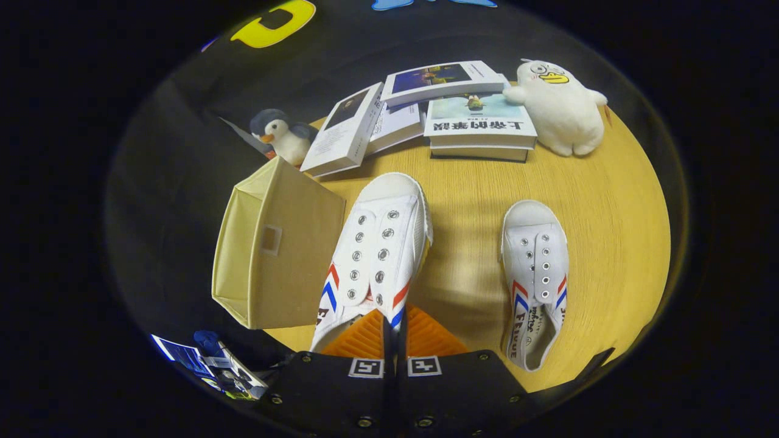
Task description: Open the storage box then place both shoes into the box .Put the left shoe in first, then the right shoe, with the right side of both shoes facing outward in a uniform manner.
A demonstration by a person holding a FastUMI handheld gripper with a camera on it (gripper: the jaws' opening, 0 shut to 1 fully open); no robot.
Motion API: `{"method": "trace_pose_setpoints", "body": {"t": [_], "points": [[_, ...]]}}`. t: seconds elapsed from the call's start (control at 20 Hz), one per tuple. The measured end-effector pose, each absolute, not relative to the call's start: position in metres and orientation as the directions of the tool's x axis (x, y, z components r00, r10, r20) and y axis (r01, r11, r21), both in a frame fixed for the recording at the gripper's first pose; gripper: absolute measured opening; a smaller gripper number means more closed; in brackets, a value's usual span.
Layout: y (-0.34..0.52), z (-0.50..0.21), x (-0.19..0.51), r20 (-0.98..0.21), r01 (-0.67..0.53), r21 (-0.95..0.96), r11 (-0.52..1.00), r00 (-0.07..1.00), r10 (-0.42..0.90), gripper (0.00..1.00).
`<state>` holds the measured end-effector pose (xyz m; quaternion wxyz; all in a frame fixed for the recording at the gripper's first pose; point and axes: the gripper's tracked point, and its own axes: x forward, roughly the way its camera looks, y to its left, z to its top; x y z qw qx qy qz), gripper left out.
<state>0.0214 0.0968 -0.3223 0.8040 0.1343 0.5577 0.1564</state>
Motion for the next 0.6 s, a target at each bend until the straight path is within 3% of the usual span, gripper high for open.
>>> {"method": "trace_pose_setpoints", "body": {"t": [0.4,0.6], "points": [[0.147,-0.245,0.034,-0.790,-0.156,0.469,0.869,0.367,0.492,0.00],[0.185,-0.221,0.043,-0.768,-0.239,0.467,0.851,0.367,0.525,0.00]]}}
